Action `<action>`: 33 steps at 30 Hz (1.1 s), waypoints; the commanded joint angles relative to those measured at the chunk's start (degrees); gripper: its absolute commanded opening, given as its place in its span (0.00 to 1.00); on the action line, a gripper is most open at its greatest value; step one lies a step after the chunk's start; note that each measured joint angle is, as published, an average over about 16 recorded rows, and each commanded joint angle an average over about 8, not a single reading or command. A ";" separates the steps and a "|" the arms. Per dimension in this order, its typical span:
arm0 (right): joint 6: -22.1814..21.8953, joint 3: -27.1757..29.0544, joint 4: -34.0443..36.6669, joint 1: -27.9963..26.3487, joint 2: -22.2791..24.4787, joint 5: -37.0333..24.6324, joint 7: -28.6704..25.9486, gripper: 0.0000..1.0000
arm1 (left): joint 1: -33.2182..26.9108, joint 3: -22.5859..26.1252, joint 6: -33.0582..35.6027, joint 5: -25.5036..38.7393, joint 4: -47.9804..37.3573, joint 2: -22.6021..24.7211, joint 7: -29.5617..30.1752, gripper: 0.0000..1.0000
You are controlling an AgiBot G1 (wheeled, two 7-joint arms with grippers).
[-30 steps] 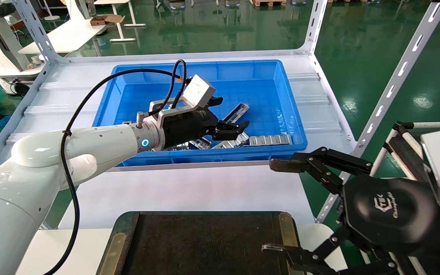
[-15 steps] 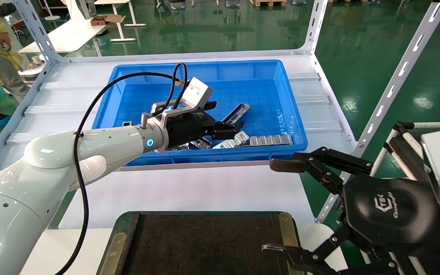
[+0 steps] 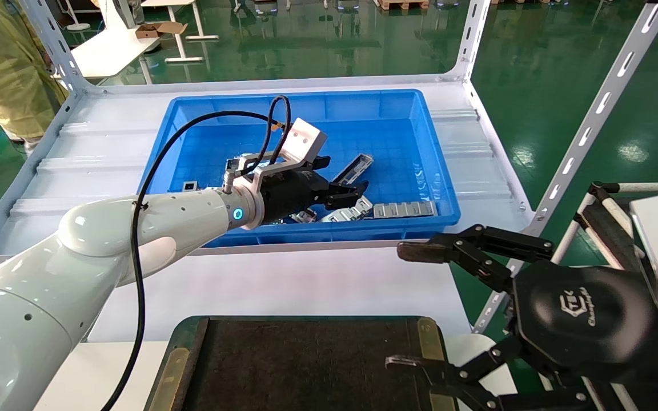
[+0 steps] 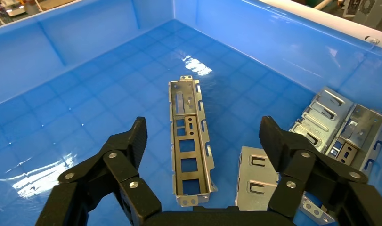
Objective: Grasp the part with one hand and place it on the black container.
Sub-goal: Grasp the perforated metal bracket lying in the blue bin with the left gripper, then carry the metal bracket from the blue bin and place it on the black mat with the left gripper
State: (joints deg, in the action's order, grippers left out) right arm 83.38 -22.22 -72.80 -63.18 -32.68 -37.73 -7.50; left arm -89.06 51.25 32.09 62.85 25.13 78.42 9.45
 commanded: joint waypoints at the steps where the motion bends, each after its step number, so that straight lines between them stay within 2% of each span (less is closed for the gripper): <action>1: 0.00 0.00 0.00 0.00 0.00 0.00 0.00 0.00 | 0.04 1.50 -0.86 -0.68 0.43 -0.04 0.81 0.00; 19: 0.00 -0.01 0.00 0.00 0.00 0.01 0.00 0.00 | -0.10 9.81 -5.63 -7.01 0.42 -0.11 2.40 0.00; 33: -0.01 -0.02 0.00 0.00 0.01 0.01 0.01 0.00 | -1.13 11.70 -5.12 -12.75 0.44 -0.49 -1.25 0.00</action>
State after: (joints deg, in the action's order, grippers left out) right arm 83.38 -22.23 -72.80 -63.18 -32.67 -37.72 -7.49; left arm -90.38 62.54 27.71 50.01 25.36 77.84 7.65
